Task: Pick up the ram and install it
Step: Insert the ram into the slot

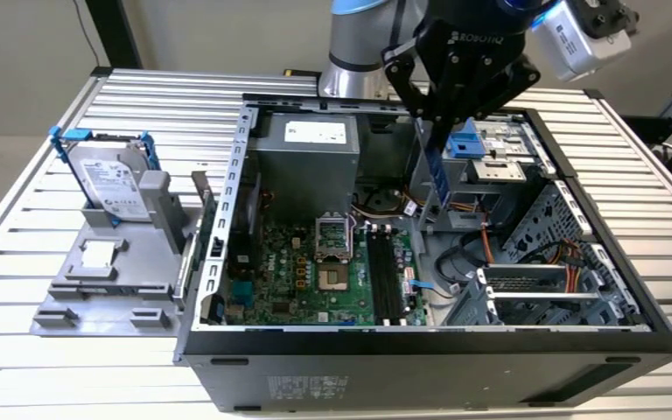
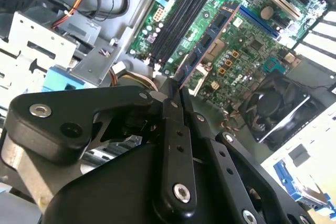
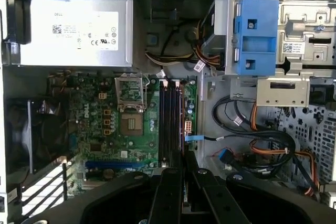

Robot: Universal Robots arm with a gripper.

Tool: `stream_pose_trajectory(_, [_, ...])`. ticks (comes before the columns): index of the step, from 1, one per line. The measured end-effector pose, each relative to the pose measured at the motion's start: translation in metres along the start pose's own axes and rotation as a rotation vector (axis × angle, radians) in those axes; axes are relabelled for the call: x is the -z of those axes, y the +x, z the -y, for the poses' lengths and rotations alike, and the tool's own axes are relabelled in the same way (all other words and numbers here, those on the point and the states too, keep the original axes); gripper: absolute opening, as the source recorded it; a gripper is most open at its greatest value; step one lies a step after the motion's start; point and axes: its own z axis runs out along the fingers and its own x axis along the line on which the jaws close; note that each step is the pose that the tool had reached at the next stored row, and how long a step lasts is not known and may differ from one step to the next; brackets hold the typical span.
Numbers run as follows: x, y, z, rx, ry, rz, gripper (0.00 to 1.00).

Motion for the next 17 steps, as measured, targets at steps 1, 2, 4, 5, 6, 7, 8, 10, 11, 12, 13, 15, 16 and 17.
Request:
stream_pose_trajectory(1, [-0.0009, -0.0001, 0.0009, 0.0, 0.0, 0.0, 0.0])
stream_pose_trajectory(2, [-0.0017, -0.0002, 0.0017, 0.0, 0.0001, 0.0, 0.0])
stream_pose_trajectory(4, [-0.0036, -0.0003, 0.0033, -0.001, 0.0002, -0.0001, 0.0])
stream_pose_trajectory(5, [-0.0047, -0.0003, 0.0038, -0.001, 0.0001, -0.0001, 0.0])
stream_pose_trajectory(6, [-0.0059, -0.0004, 0.004, -0.001, 0.0001, -0.0001, 0.0])
stream_pose_trajectory(7, [-0.0071, -0.0004, 0.0041, -0.001, 0.0001, -0.0001, 0.0])
stream_pose_trajectory(8, [-0.0083, -0.0005, 0.0041, -0.001, 0.0001, -0.0001, 0.0])
stream_pose_trajectory(10, [-0.0111, -0.0005, 0.0041, -0.001, 0.0002, -0.0001, 0.0])
stream_pose_trajectory(11, [-0.0125, -0.0005, 0.0041, -0.001, 0.0002, -0.0002, 0.0])
stream_pose_trajectory(12, [-0.0139, -0.0005, 0.0041, -0.001, 0.0002, -0.0003, 0.0])
stream_pose_trajectory(13, [-0.0154, -0.0005, 0.0042, -0.001, 0.0002, -0.0003, 0.0])
stream_pose_trajectory(15, [-0.0181, -0.0005, 0.0042, -0.001, 0.0002, -0.0003, 0.0])
stream_pose_trajectory(16, [-0.0195, -0.0005, 0.0042, -0.001, 0.0002, -0.0003, 0.0])
stream_pose_trajectory(17, [-0.0209, -0.0005, 0.0042, -0.001, 0.0002, -0.0003, 0.0])
